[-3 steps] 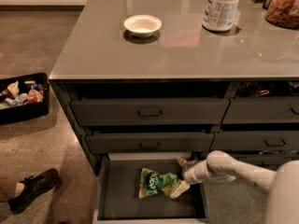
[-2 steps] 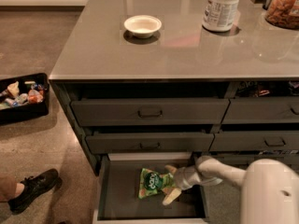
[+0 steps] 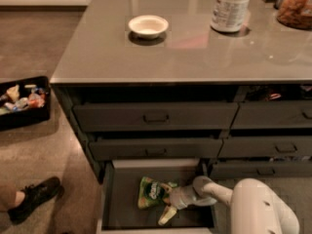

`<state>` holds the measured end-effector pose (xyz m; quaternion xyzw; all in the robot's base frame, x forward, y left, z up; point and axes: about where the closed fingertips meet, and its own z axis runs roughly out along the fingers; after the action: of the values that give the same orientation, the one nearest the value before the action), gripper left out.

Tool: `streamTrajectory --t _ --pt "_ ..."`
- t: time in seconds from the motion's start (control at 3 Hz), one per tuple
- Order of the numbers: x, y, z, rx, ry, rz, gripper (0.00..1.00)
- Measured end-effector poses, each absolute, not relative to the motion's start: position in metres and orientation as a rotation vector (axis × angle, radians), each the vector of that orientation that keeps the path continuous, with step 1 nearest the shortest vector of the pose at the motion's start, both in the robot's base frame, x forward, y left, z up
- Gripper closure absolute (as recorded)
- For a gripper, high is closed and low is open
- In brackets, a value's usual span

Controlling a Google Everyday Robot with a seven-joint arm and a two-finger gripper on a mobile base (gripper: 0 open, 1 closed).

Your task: Pick green rice chip bag from bottom drawer and place on counter

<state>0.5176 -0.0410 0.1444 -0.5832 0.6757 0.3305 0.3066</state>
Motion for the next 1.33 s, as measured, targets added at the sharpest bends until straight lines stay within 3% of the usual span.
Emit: streamTrajectory --t 0.33,0.67,1.33 --pt "0.518 -0.041 0.146 -1.543 1.788 0.874 0.0" --pt "0.53 -0.025 0.15 -1.453 1.77 0.828 0.19" --pt "0.544 -0.006 0.16 -1.319 1.773 0.729 0.65"
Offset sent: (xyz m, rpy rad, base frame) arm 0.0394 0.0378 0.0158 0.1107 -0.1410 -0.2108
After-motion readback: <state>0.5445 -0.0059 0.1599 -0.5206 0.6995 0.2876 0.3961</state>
